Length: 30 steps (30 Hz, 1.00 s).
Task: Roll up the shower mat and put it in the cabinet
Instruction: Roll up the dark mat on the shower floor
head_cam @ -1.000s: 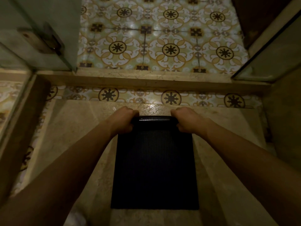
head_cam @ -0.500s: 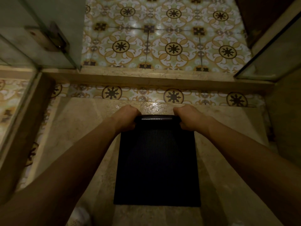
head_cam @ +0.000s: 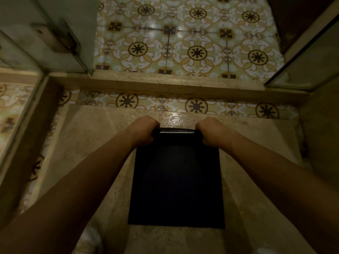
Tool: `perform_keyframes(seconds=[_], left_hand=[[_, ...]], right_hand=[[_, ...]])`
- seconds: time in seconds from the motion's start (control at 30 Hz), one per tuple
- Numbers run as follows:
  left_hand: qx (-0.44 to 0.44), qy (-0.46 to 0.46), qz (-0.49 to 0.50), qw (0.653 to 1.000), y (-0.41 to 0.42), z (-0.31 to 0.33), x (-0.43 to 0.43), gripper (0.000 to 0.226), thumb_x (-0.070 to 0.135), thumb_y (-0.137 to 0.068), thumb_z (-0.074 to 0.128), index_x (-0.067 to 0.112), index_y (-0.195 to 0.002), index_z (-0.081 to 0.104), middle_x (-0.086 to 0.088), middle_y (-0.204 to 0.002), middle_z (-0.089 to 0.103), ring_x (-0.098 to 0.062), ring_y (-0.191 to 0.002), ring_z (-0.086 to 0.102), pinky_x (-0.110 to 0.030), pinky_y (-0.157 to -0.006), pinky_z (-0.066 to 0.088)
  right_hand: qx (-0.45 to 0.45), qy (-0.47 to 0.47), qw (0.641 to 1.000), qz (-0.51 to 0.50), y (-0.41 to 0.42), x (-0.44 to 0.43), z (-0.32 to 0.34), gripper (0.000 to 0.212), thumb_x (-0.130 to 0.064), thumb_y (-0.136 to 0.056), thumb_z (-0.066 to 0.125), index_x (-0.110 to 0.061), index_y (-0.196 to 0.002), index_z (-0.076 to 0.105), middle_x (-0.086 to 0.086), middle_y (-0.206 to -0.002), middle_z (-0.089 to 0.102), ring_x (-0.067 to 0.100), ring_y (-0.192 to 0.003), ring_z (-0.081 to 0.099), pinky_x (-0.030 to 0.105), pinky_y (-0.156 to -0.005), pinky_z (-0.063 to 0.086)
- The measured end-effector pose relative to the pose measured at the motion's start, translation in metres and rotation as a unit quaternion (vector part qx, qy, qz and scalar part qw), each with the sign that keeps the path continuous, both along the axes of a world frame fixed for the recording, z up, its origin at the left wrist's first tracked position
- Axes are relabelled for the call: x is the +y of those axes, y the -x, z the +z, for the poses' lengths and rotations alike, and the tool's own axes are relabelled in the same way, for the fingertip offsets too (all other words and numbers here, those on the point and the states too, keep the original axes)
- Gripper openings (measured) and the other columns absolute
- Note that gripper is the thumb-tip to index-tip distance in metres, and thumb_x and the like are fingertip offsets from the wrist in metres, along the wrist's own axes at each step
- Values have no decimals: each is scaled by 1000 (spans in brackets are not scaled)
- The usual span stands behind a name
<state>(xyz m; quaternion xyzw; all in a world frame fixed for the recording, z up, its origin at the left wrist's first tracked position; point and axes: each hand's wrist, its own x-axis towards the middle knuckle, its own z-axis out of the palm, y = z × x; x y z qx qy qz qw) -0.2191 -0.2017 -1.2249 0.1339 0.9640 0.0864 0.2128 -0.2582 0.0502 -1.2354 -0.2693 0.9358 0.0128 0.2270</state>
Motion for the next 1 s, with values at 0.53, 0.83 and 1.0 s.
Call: perform_keyframes(seconds=[0.53,0.83,1.0], left_hand=[[-15,-3,5,1000,-3,2,-1,13,16,-76,71,17,-87,64,-3,-87,66,-24,-84,63,-30,-66,48],[-100,7,-15,995,4,10,-5,37,12,-78,74,20,-113,71,-4,-108,70,-16,-84,61,-18,-62,42],[-44,19,-11,999,-8,6,4,23,12,-76,73,17,-99,70,-6,-99,71,-23,-91,65,-24,-66,45]], right_hand=[[-20,-2,1000,-14,-9,-2,6,30,-8,-74,71,-11,-100,55,15,-102,60,31,-90,60,33,-64,44],[-64,-12,998,13,-15,5,9,28,-11,-74,66,-14,-102,69,12,-97,67,29,-90,65,37,-76,56],[-23,-5,1000,3,-23,5,10,30,-10,-74,69,-11,-104,66,15,-100,63,32,-89,63,33,-68,49]])
